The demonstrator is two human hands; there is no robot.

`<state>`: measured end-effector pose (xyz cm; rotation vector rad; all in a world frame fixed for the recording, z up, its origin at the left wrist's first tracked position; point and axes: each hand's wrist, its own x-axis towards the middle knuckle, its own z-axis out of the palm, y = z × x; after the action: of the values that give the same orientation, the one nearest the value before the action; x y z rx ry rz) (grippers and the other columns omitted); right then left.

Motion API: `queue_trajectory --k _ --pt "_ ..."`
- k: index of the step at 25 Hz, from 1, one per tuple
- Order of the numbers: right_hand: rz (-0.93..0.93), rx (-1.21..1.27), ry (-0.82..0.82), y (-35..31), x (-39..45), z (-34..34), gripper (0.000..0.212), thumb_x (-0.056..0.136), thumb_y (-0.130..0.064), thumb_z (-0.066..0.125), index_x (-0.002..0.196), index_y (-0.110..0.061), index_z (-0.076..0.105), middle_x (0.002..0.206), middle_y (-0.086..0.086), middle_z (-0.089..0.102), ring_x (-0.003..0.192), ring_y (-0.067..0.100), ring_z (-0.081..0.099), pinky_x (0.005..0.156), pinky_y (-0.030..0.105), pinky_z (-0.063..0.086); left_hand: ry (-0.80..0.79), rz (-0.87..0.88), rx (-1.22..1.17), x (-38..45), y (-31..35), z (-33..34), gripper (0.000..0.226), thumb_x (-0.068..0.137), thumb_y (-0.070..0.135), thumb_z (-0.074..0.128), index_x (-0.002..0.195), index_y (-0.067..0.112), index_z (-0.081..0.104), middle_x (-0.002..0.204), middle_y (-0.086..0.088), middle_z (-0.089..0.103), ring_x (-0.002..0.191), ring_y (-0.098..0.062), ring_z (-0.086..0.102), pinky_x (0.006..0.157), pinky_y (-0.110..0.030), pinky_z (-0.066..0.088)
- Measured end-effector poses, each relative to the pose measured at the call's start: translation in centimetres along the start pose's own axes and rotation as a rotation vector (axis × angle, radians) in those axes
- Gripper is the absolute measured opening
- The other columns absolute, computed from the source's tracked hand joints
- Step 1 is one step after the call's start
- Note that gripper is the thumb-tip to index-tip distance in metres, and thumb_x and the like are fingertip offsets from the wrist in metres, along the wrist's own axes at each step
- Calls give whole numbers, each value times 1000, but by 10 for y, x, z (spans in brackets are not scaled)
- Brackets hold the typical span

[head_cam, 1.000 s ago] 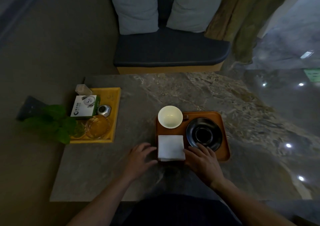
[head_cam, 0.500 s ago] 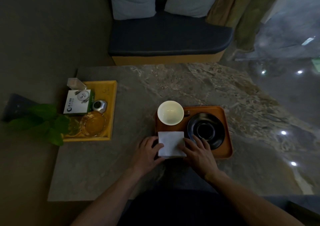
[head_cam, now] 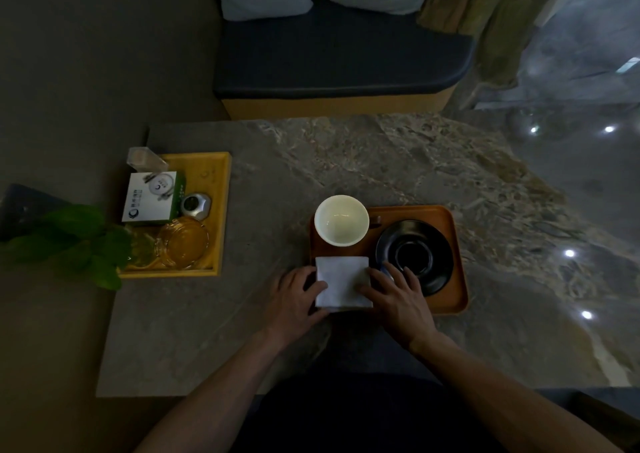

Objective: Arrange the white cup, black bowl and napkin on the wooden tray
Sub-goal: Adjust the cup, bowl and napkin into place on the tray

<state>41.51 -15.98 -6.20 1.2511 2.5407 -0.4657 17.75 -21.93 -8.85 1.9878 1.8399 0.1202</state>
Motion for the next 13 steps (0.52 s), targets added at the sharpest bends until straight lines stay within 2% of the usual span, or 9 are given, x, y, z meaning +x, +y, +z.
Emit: queue_trajectory --k 2,8,13 --pt "14 -1 11 0 2 0 57 80 -44 72 133 -40 50 151 7 42 142 41 30 111 63 25 14 -7 0 1 -1 0 50 81 57 62 119 26 61 135 -8 54 123 -30 52 100 -50 43" --pt "7 6 -5 5 9 1 62 88 -42 63 143 -42 34 161 4 20 148 39 8 117 62 7 -1 -20 -5 7 0 -5 52 82 57 61 124 25 59 140 -7 50 128 -28 46 104 -53 39" --pt "-3 7 7 6 11 -2 59 90 -44 59 143 -43 32 161 3 18 149 37 5 117 61 4 9 -10 -8 8 1 -8 53 83 56 61 123 23 61 139 -10 51 127 -30 48 104 -55 38"
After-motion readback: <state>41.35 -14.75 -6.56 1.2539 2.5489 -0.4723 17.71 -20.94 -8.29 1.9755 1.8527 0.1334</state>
